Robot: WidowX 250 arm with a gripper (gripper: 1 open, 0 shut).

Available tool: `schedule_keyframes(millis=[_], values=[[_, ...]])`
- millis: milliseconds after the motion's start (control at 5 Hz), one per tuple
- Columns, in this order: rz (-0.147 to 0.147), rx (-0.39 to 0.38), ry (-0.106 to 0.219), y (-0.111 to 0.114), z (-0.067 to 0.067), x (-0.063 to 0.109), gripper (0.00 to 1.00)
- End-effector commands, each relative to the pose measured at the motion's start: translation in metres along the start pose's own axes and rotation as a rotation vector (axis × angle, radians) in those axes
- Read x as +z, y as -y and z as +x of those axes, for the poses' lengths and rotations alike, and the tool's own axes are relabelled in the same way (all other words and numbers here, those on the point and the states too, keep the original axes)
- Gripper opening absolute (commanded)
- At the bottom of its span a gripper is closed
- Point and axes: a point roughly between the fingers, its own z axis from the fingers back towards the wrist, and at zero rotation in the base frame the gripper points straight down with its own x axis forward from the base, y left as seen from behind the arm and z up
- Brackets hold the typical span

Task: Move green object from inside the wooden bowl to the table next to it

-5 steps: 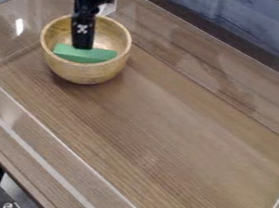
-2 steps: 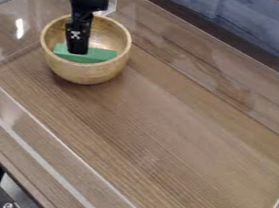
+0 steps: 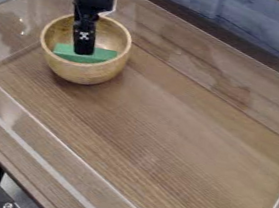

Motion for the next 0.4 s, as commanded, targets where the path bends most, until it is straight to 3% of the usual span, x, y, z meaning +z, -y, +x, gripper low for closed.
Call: schedule_keyframes(millis=[0,200], values=[[0.056,-0.009,0.029,-0.0074,0.0014,0.0145,1.0],[0.053,-0.022,0.034,-0.0055,0.0012,0.0105,1.0]])
